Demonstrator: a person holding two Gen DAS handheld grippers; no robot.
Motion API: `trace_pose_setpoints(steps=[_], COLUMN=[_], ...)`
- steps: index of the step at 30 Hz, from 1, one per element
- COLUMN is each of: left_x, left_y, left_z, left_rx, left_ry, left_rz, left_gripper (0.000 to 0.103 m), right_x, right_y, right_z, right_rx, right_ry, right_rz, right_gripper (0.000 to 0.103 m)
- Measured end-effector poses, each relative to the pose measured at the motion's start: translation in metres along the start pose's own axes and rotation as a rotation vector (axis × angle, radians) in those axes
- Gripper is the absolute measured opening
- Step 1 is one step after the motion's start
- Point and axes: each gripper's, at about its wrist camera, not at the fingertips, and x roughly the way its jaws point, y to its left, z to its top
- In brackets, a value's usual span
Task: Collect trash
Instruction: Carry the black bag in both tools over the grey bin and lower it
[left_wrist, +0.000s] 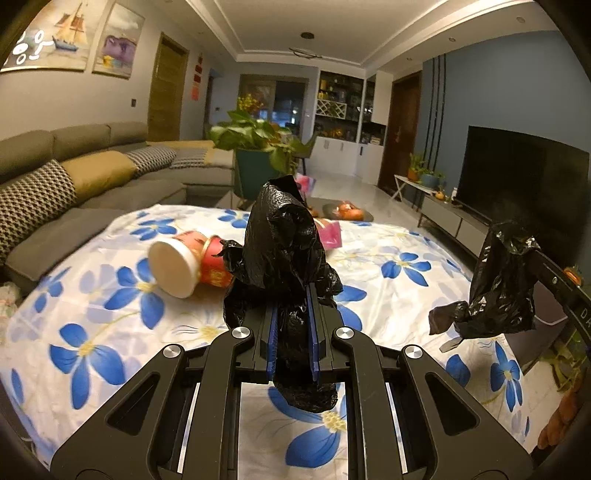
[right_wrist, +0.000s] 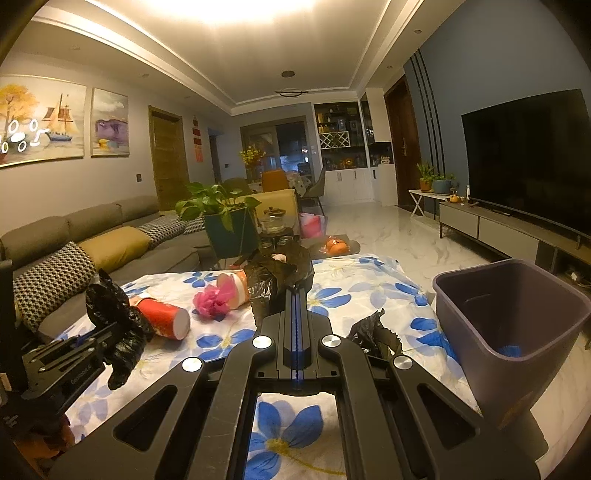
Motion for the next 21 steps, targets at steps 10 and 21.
trace_pose_setpoints(steps=[10,21], left_x=[-0.019,-0.017], left_y=[0.003,-0.002], left_z=[0.007,0.01], left_rx=[-0.001,0.005], left_ry=[-0.032,-0.038], left_rz=[0.011,0.0], left_gripper=[0.013,0.013], right_x=[-0.013,-0.015], right_y=[0.013,0.011], right_z=[0.005,0.005], right_rx=[-0.023,-0.024], right_ry=[-0.02,-0.019], right_rz=[0.031,0.034], right_gripper=[0.001,0.001])
